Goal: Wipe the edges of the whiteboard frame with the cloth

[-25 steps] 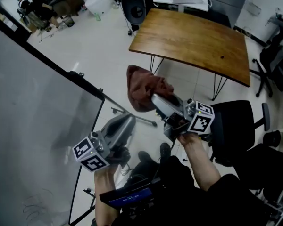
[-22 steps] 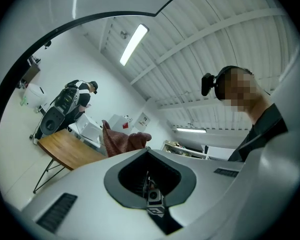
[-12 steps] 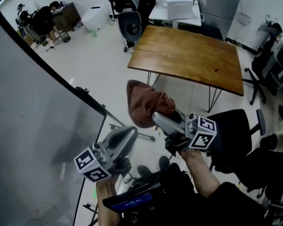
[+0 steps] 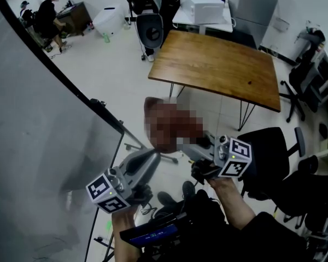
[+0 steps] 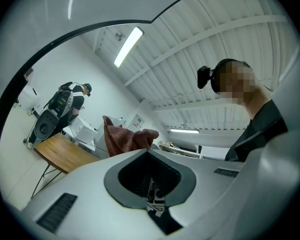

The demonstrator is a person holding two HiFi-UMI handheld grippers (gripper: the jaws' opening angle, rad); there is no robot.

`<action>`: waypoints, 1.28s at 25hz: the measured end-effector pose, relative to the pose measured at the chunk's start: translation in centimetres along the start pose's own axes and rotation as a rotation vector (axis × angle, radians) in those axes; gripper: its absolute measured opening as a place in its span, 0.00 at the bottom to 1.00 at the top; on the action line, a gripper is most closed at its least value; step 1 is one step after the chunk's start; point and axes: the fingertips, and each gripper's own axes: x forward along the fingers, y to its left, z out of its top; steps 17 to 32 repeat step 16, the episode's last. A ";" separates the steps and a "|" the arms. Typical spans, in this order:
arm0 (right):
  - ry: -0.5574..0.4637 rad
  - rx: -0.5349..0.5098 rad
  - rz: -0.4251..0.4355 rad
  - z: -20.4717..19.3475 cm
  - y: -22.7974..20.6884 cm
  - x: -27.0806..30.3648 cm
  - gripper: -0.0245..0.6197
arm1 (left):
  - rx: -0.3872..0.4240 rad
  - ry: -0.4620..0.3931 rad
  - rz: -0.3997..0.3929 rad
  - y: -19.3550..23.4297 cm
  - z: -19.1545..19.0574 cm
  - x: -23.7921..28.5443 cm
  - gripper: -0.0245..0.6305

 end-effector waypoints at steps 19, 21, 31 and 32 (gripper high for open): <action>0.018 -0.038 -0.017 0.1 0.6 0.3 0.23 | -0.006 -0.003 -0.010 -0.3 0.5 -0.1 0.03; 0.018 -0.038 -0.017 0.1 0.6 0.3 0.23 | -0.006 -0.003 -0.010 -0.3 0.5 -0.1 0.03; 0.018 -0.038 -0.017 0.1 0.6 0.3 0.23 | -0.006 -0.003 -0.010 -0.3 0.5 -0.1 0.03; 0.018 -0.038 -0.017 0.1 0.6 0.3 0.23 | -0.006 -0.003 -0.010 -0.3 0.5 -0.1 0.03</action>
